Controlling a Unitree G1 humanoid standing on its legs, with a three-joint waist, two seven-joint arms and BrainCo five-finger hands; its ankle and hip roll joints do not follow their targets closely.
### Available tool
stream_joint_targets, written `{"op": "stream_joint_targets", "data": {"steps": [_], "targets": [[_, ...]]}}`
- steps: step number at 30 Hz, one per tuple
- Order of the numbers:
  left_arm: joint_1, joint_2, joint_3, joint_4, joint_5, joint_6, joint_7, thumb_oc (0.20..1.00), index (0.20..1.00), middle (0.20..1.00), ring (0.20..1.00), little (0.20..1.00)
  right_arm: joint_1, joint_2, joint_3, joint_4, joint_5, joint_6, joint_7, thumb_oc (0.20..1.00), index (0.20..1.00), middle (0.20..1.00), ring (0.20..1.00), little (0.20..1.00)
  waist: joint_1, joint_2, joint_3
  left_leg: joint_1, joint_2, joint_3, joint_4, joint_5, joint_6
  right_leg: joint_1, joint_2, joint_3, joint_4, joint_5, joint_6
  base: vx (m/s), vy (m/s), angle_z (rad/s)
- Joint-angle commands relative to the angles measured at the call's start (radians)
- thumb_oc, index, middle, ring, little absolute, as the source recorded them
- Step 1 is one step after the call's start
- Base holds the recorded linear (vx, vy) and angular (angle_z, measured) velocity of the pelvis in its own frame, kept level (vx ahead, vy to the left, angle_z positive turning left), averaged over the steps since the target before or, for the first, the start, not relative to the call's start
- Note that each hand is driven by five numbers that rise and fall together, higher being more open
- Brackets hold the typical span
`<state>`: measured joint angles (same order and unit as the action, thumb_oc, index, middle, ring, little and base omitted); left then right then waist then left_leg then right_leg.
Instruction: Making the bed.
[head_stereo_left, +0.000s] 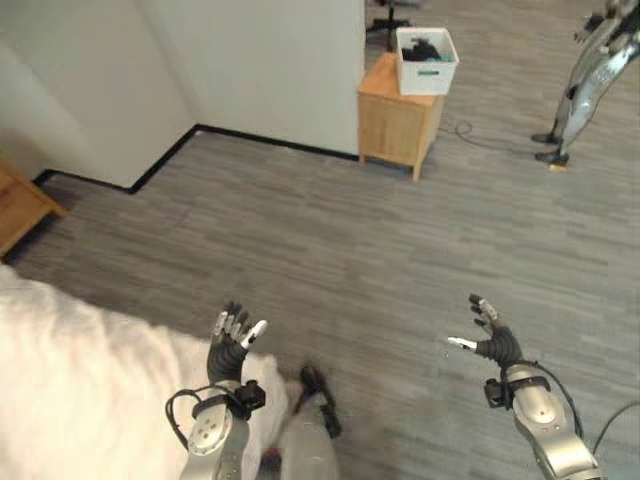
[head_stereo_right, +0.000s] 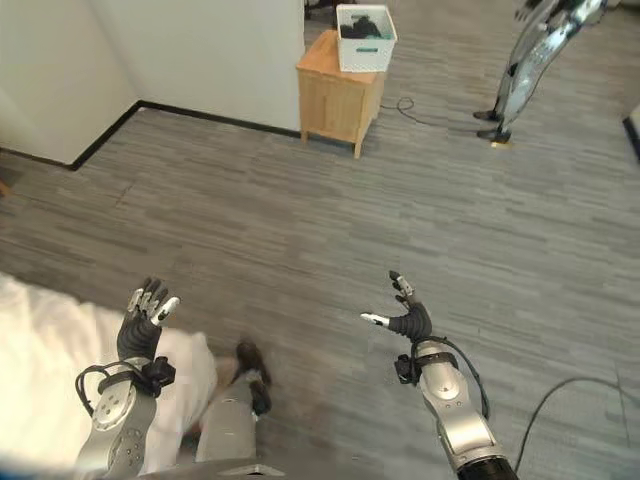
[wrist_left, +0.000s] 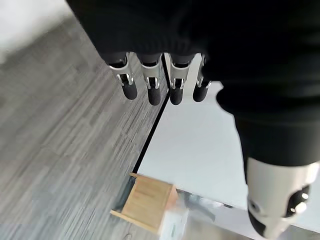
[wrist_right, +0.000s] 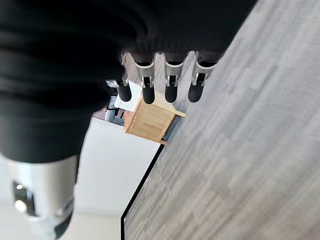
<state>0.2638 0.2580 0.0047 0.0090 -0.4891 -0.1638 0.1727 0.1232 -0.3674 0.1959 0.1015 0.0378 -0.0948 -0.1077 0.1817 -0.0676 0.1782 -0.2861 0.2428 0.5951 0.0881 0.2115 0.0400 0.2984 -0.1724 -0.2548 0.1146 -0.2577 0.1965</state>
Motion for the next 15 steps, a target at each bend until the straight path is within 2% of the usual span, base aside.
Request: {"op": "stream_joint_targets", "data": {"steps": [1,2,3,4,5,6,8,9,10,11,12,13,14,15], "targets": [[-0.022,0.06,-0.038,-0.1,0.014,-0.04,0.014,1.0,1.0,1.0,1.0,1.0,-0.018,0.006,-0.038,-0.1,-0.063,-0.044,0.006,1.0,1.0,1.0,1.0,1.0,0.014,0.046,0.017,0.084,-0.015,-0.096,-0.114,0.007,-0.088,0.013,-0.177,-0.036,0.322,0.474,0.065,0.58,0.339,0.15],[-0.029,0.069,-0.044,-0.104,0.016,-0.044,0.012,1.0,1.0,1.0,1.0,1.0,-0.019,0.004,-0.037,-0.111,-0.065,-0.041,0.009,1.0,1.0,1.0,1.0,1.0,-0.008,0.058,0.025,0.137,-0.046,-0.121,-0.135,-0.033,-0.066,-0.042,-0.173,0.003,0.424,0.521,0.065,0.69,0.332,0.82],[-0.038,0.072,-0.055,-0.106,0.018,-0.046,0.012,1.0,1.0,1.0,1.0,1.0,-0.021,0.002,-0.032,-0.115,-0.069,-0.048,0.008,1.0,1.0,1.0,1.0,1.0,-0.031,0.066,0.034,0.177,-0.072,-0.15,-0.148,-0.069,-0.051,-0.091,-0.168,0.015,0.486,0.537,0.065,0.69,0.242,1.28],[-0.046,0.079,-0.062,-0.106,0.018,-0.047,0.015,1.0,1.0,1.0,1.0,1.0,-0.023,0.003,-0.036,-0.121,-0.07,-0.047,0.002,1.0,1.0,1.0,1.0,1.0,-0.058,0.074,0.045,0.215,-0.095,-0.188,-0.16,-0.098,-0.043,-0.148,-0.164,0.026,0.525,0.5,0.065,0.48,0.115,1.86],[-0.048,0.078,-0.062,-0.106,0.018,-0.047,0.015,1.0,1.0,1.0,1.0,1.0,-0.025,0.002,-0.035,-0.121,-0.07,-0.046,0.002,1.0,1.0,1.0,1.0,1.0,-0.06,0.077,0.044,0.212,-0.093,-0.19,-0.16,-0.096,-0.043,-0.151,-0.162,0.024,0.526,0.501,0.065,0.68,0.037,1.97],[-0.067,0.085,-0.077,-0.113,0.017,-0.05,0.02,1.0,1.0,1.0,1.0,1.0,-0.03,-0.005,-0.035,-0.143,-0.067,-0.05,0.001,1.0,1.0,1.0,1.0,1.0,-0.106,0.082,0.077,0.268,-0.124,-0.272,-0.173,-0.134,-0.049,-0.276,-0.159,0.028,0.495,0.382,0.055,0.66,-0.044,1.81],[-0.067,0.082,-0.093,-0.121,0.016,-0.057,0.007,1.0,1.0,1.0,1.0,1.0,-0.028,-0.011,-0.033,-0.16,-0.05,-0.056,0.008,1.0,1.0,1.0,1.0,1.0,-0.166,0.093,0.101,0.317,-0.14,-0.372,-0.175,-0.165,-0.072,-0.365,-0.104,0.034,0.379,0.282,0.026,0.7,-0.13,1.39],[-0.065,0.076,-0.093,-0.121,0.011,-0.059,-0.002,1.0,1.0,1.0,1.0,1.0,-0.025,-0.013,-0.033,-0.161,-0.049,-0.056,0.009,1.0,1.0,1.0,1.0,1.0,-0.19,0.085,0.107,0.338,-0.151,-0.415,-0.175,-0.186,-0.087,-0.389,-0.073,0.062,0.238,0.268,0.021,0.59,-0.212,1.66],[-0.066,0.066,-0.097,-0.119,0.012,-0.06,-0.009,1.0,1.0,1.0,1.0,1.0,-0.02,-0.005,-0.032,-0.153,-0.046,-0.054,0.009,1.0,1.0,1.0,1.0,1.0,-0.217,0.078,0.107,0.365,-0.16,-0.461,-0.175,-0.213,-0.102,-0.409,-0.027,0.124,0.094,0.247,0.016,0.65,-0.24,3.05],[-0.077,0.051,-0.096,-0.106,0.01,-0.066,-0.017,1.0,1.0,1.0,1.0,1.0,-0.021,0.004,-0.033,-0.14,-0.037,-0.053,0.008,1.0,1.0,1.0,1.0,1.0,-0.246,0.075,0.105,0.392,-0.168,-0.52,-0.175,-0.244,-0.111,-0.41,0.012,0.209,-0.033,0.265,0.02,0.7,-0.215,3.19],[-0.088,0.044,-0.101,-0.096,0.012,-0.069,-0.02,1.0,1.0,1.0,1.0,1.0,-0.023,0.014,-0.03,-0.13,-0.029,-0.057,0.005,1.0,1.0,1.0,1.0,1.0,-0.261,0.073,0.102,0.423,-0.173,-0.561,-0.175,-0.278,-0.115,-0.427,0.031,0.284,-0.088,0.282,0.026,0.65,-0.214,3.49],[-0.099,0.046,-0.103,-0.092,0.021,-0.071,-0.019,1.0,1.0,1.0,1.0,1.0,-0.024,0.021,-0.025,-0.122,-0.022,-0.061,0.007,1.0,1.0,1.0,1.0,1.0,-0.27,0.068,0.101,0.451,-0.176,-0.589,-0.171,-0.296,-0.117,-0.45,0.042,0.321,-0.099,0.313,0.031,0.6,-0.209,2.27],[-0.103,0.053,-0.106,-0.095,0.024,-0.075,-0.026,1.0,1.0,1.0,1.0,1.0,-0.013,0.021,-0.02,-0.128,-0.014,-0.063,0.017,1.0,1.0,1.0,1.0,1.0,-0.271,0.051,0.104,0.47,-0.183,-0.604,-0.125,-0.342,-0.121,-0.429,0.025,0.322,-0.101,0.32,0.02,0.48,-0.233,1.98],[-0.098,0.055,-0.107,-0.098,0.042,-0.074,-0.033,1.0,1.0,1.0,1.0,1.0,-0.016,0.025,-0.004,-0.116,-0.005,-0.066,0.026,1.0,1.0,1.0,1.0,1.0,-0.27,0.045,0.107,0.46,-0.179,-0.618,-0.021,-0.355,-0.132,-0.408,0.015,0.317,-0.074,0.314,0.01,0.38,-0.267,1.7]]}}
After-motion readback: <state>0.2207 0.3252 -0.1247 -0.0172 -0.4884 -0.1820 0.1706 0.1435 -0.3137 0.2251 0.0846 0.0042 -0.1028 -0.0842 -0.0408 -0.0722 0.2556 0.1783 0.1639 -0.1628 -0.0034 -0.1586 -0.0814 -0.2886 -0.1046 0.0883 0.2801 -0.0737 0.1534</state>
